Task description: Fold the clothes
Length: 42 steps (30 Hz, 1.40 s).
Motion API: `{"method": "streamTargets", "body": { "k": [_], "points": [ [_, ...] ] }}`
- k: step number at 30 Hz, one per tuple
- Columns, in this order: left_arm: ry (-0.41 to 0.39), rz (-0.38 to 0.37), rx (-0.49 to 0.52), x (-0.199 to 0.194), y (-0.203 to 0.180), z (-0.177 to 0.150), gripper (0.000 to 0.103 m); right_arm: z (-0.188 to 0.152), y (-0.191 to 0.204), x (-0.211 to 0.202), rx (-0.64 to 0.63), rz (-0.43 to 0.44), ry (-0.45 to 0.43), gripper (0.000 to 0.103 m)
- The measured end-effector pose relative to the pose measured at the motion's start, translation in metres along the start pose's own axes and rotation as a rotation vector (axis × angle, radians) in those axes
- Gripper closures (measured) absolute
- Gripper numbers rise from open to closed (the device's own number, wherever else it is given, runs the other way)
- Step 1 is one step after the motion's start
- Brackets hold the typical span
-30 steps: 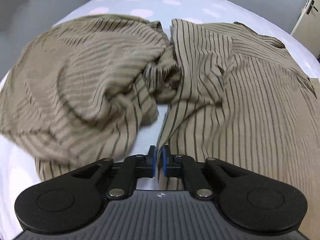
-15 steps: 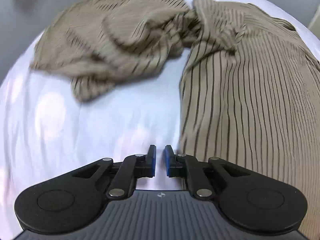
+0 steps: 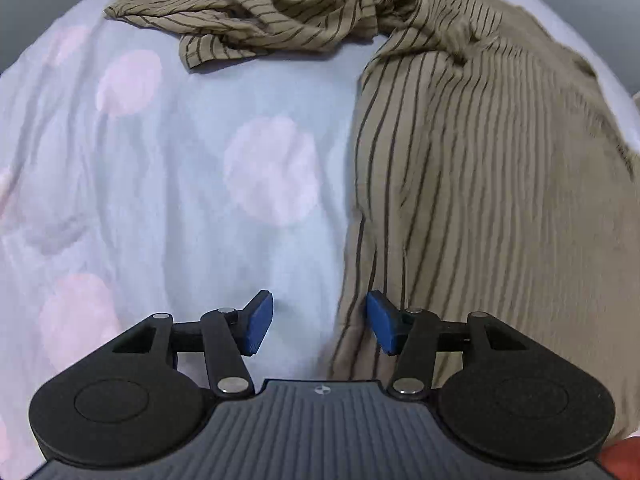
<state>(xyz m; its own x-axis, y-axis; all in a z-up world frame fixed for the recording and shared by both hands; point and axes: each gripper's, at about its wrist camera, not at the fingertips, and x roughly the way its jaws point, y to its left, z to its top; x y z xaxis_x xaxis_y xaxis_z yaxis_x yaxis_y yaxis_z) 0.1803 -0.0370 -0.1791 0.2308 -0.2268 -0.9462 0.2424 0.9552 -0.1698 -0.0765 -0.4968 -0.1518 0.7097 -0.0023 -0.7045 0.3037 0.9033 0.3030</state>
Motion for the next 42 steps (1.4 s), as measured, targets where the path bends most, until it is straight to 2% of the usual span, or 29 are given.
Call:
{"method": "streamTargets", "body": {
  "k": [7, 11, 17, 18, 20, 22, 25, 27, 29, 37, 40, 42],
  "points": [
    [-0.017, -0.009, -0.014, -0.003, 0.003, -0.001, 0.054, 0.000, 0.001, -0.001, -0.006, -0.019, 0.004, 0.042],
    [-0.036, -0.057, -0.067, -0.009, 0.013, -0.005, 0.054, 0.000, 0.002, -0.001, -0.012, -0.023, 0.007, 0.042],
    [-0.013, -0.068, -0.101, -0.004, 0.019, -0.004, 0.056, -0.001, 0.001, -0.003, -0.001, -0.016, -0.002, 0.042],
    [-0.011, -0.065, -0.097, -0.003, 0.019, -0.003, 0.057, -0.001, 0.001, -0.003, 0.000, -0.015, -0.003, 0.042],
    [-0.009, -0.067, -0.092, -0.001, 0.017, -0.004, 0.072, -0.001, 0.001, -0.004, 0.001, -0.011, -0.008, 0.042],
    [-0.006, -0.067, -0.087, 0.001, 0.016, -0.004, 0.076, -0.001, 0.000, -0.005, 0.006, -0.004, -0.015, 0.041],
    [-0.011, -0.106, -0.083, -0.004, 0.015, -0.007, 0.096, -0.001, -0.001, -0.006, 0.013, 0.005, -0.024, 0.041],
    [-0.015, -0.156, -0.084, -0.005, 0.014, -0.008, 0.097, -0.001, -0.001, -0.006, 0.015, 0.008, -0.027, 0.041],
    [-0.025, -0.169, -0.083, -0.007, 0.014, -0.008, 0.101, -0.001, -0.001, -0.007, 0.015, 0.010, -0.031, 0.041],
    [-0.056, -0.274, -0.109, -0.017, 0.013, -0.006, 0.102, -0.001, -0.004, -0.009, 0.027, 0.032, -0.050, 0.038],
    [-0.071, -0.282, -0.100, -0.020, 0.009, -0.006, 0.102, -0.001, -0.005, -0.008, 0.034, 0.039, -0.047, 0.038],
    [-0.069, -0.254, -0.106, -0.018, 0.008, -0.005, 0.102, -0.001, -0.005, -0.007, 0.036, 0.044, -0.046, 0.038]
  ]
}}
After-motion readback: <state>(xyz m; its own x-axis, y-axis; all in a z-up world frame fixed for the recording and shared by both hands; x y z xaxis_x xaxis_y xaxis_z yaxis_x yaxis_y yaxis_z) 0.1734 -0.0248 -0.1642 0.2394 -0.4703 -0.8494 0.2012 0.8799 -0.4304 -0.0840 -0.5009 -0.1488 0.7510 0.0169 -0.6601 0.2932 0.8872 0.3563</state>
